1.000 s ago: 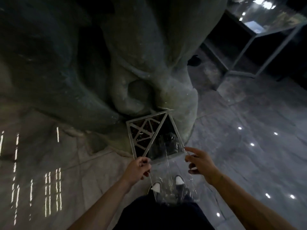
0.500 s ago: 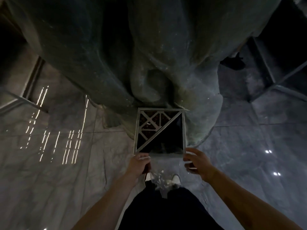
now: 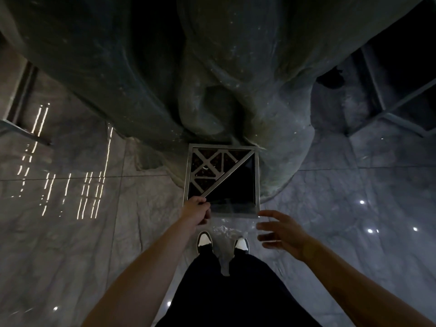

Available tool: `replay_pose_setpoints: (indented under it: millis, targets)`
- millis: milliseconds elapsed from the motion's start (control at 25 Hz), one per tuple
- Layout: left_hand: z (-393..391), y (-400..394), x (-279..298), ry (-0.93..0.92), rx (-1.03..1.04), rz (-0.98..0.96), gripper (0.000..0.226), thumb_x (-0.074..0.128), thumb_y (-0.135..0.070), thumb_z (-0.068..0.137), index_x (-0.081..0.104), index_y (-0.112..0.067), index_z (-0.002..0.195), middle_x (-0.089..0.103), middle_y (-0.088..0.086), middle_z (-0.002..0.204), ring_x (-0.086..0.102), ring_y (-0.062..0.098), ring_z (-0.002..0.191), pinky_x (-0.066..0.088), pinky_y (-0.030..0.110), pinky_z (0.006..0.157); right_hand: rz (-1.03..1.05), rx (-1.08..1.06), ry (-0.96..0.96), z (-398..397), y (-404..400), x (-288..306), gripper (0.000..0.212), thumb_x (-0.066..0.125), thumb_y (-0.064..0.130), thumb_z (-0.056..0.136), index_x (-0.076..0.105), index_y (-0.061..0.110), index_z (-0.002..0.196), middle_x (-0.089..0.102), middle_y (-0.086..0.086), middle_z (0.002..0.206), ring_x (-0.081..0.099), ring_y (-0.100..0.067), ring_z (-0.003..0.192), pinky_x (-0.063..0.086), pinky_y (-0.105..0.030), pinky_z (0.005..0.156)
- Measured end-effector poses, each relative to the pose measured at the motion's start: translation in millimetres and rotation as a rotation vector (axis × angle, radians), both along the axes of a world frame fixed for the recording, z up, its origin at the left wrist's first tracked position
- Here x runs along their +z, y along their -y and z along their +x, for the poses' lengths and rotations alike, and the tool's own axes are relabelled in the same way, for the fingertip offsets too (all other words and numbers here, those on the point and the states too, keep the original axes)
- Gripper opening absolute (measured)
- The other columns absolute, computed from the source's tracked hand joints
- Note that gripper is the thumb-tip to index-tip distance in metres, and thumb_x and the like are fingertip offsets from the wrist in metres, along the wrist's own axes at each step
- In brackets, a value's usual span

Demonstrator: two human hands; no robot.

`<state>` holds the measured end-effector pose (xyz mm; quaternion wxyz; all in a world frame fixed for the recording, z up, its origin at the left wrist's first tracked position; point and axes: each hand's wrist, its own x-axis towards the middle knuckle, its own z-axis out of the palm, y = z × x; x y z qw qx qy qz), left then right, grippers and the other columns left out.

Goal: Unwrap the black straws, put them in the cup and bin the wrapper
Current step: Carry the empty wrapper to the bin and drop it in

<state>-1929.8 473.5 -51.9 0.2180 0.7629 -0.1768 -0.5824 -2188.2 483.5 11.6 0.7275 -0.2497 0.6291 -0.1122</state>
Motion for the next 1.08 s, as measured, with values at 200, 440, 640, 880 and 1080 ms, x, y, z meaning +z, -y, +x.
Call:
replay_pose_setpoints:
  millis: [200,440,640,880,1080]
  targets:
    - [7,-14,18,-0.108,-0.121,0.025,0.019,0.057,-0.030,0.097,0.061,-0.025,0.115,0.063,0.007,0.088,0.062,0.014,0.057,0.049,0.021,0.043,0.002,-0.063,-0.073,19,27,-28,0.035,0.069,0.002,0.082,0.063,0.011,0.115,0.068,-0.022,0.105,0.068,-0.029,0.077,0.058,-0.034,0.059]
    - [5,-24,20,-0.094,-0.226,0.024,0.011,0.062,-0.026,0.094,0.064,-0.025,0.104,0.063,0.003,0.099,0.061,0.013,0.069,0.052,0.022,0.052,0.016,0.008,-0.174,32,44,-62,0.030,0.066,0.002,0.086,0.062,0.009,0.115,0.068,-0.016,0.093,0.065,-0.024,0.071,0.056,-0.033,0.059]
    - [-13,-30,10,-0.035,-0.199,0.041,0.031,0.062,-0.027,0.093,0.060,-0.016,0.121,0.062,0.005,0.095,0.059,0.012,0.064,0.049,0.024,0.051,-0.055,0.130,-0.261,27,39,-79,0.029,0.069,0.014,0.085,0.063,0.016,0.113,0.069,-0.008,0.089,0.067,-0.019,0.065,0.054,-0.028,0.052]
    - [-26,-35,15,0.008,-0.066,-0.045,0.038,0.058,-0.027,0.094,0.054,-0.021,0.131,0.062,-0.006,0.090,0.061,0.012,0.064,0.046,0.020,0.045,-0.229,0.377,-0.313,15,40,-74,0.037,0.066,0.018,0.087,0.057,0.019,0.123,0.068,-0.002,0.093,0.060,-0.013,0.063,0.048,-0.024,0.052]
    - [-29,-54,31,0.009,0.043,-0.106,0.035,0.057,-0.029,0.095,0.056,-0.022,0.130,0.063,-0.006,0.093,0.064,0.015,0.071,0.047,0.023,0.051,-0.556,0.738,-0.488,-1,44,-53,0.040,0.066,0.030,0.086,0.061,0.020,0.124,0.070,-0.004,0.111,0.064,-0.016,0.094,0.047,-0.024,0.078]
